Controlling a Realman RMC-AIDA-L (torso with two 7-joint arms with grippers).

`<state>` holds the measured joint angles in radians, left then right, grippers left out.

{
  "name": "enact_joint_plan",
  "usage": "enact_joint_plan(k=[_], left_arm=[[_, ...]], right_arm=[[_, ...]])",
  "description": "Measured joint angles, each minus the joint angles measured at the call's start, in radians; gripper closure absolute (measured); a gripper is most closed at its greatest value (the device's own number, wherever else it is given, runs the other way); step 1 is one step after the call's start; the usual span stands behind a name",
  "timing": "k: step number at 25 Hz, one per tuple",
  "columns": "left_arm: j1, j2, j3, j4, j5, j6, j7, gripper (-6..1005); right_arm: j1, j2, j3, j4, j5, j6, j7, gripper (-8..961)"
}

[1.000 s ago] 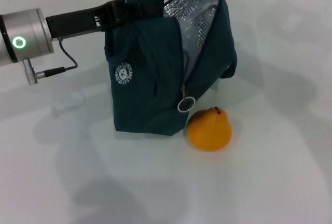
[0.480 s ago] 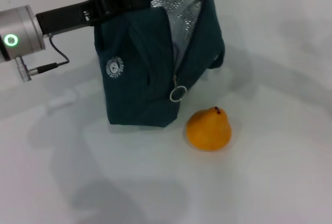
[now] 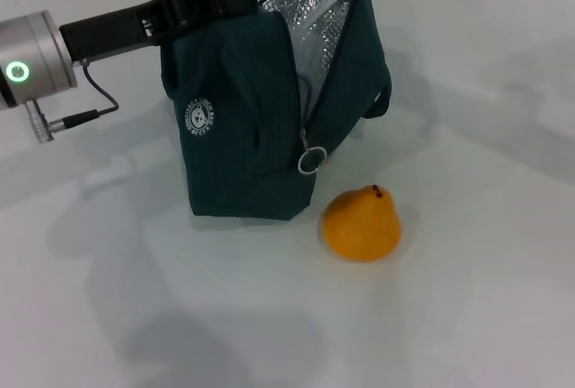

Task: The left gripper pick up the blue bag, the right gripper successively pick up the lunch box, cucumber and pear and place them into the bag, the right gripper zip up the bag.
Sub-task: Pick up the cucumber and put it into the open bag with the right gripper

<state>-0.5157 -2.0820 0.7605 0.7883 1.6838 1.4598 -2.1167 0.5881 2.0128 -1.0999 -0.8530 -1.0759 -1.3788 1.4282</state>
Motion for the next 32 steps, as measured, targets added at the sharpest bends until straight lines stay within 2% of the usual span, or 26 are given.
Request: enact_joint_plan(k=[6, 15, 22, 32], left_arm=[[-0.004, -0.002, 0.005, -0.001, -0.002, 0.006, 0.001, 945], [-0.016, -0.004, 0.008, -0.039, -0.003, 0.002, 0.022, 944], [-0.015, -0.003, 0.004, -0.054, -0.004, 0.000, 0.043, 944], [-0.009, -0.004, 0.002, -0.079, -0.004, -0.025, 0.061, 944]], right_arm=[[0.071, 0.007, -0.058, 0.156, 0.000, -0.002, -0.070, 336], [0.154, 0.015, -0.150, 0.296, 0.041, 0.007, -0.157, 331], [0.163, 0.015, -0.240, 0.326, 0.103, 0.019, -0.194, 327], [0.157, 0.015, -0.266, 0.362, 0.107, 0.038, -0.207, 321]])
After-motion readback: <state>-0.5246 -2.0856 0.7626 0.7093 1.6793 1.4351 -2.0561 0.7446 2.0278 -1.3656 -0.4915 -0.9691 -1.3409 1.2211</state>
